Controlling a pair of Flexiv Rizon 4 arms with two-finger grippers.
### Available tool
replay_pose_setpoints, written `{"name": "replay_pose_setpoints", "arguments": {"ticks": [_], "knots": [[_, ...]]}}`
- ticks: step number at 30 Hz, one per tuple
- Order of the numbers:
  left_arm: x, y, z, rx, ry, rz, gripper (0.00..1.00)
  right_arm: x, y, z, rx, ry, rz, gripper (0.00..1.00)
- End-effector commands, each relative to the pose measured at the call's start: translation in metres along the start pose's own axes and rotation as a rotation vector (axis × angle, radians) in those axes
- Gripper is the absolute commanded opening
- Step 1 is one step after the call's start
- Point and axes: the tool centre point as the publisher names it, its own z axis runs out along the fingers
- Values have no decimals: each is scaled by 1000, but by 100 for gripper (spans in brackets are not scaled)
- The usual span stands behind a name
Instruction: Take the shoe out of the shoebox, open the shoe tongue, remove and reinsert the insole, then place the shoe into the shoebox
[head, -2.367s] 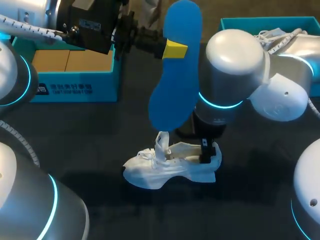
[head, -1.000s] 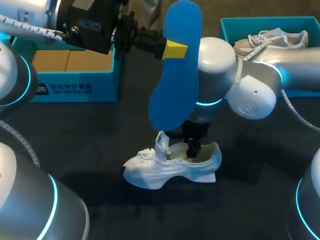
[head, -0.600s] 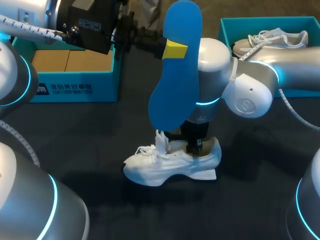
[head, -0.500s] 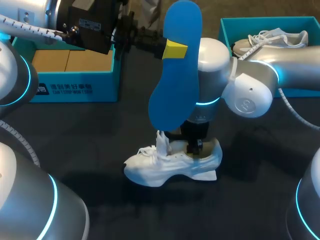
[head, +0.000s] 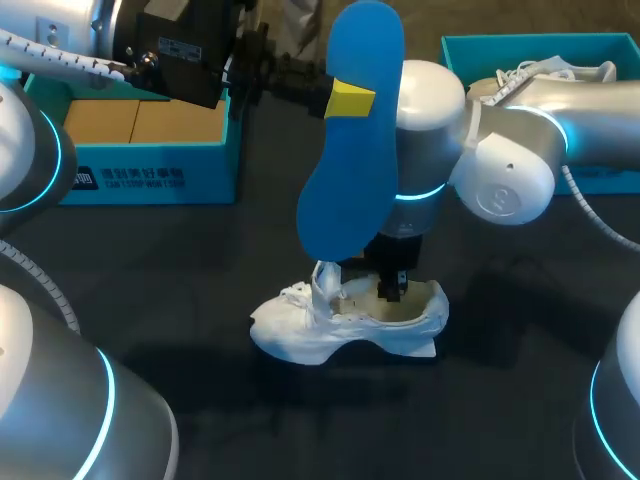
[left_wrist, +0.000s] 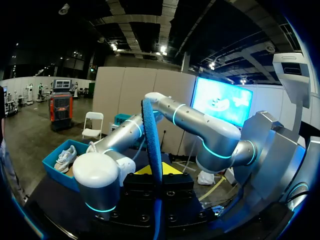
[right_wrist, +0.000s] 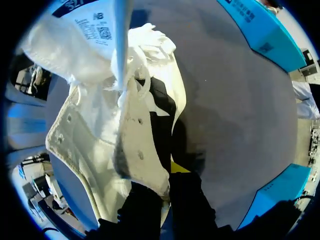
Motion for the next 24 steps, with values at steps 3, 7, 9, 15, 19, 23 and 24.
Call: {"name": "replay_pose_setpoints", "arguments": {"ticks": [3, 7, 9, 15, 19, 23, 24], "knots": [[0, 0, 1, -1, 0, 0, 0, 5, -11, -17, -21, -11, -7, 0], [0, 0, 1, -1, 0, 0, 0, 5, -11, -17, -21, -11, -7, 0], [0, 0, 1, -1, 0, 0, 0, 5, -11, -17, -21, -11, -7, 0], [0, 0, 1, -1, 0, 0, 0, 6, -7, -16, -17, -2, 27, 0], [0, 0, 1, -1, 0, 0, 0, 9, -2, -19, -77, 71, 229, 0], [0, 0, 1, -1, 0, 0, 0, 11, -1, -21, -76, 37, 448, 0], [0, 0, 1, -1, 0, 0, 0, 12, 0, -21, -93, 40, 499, 0]]}}
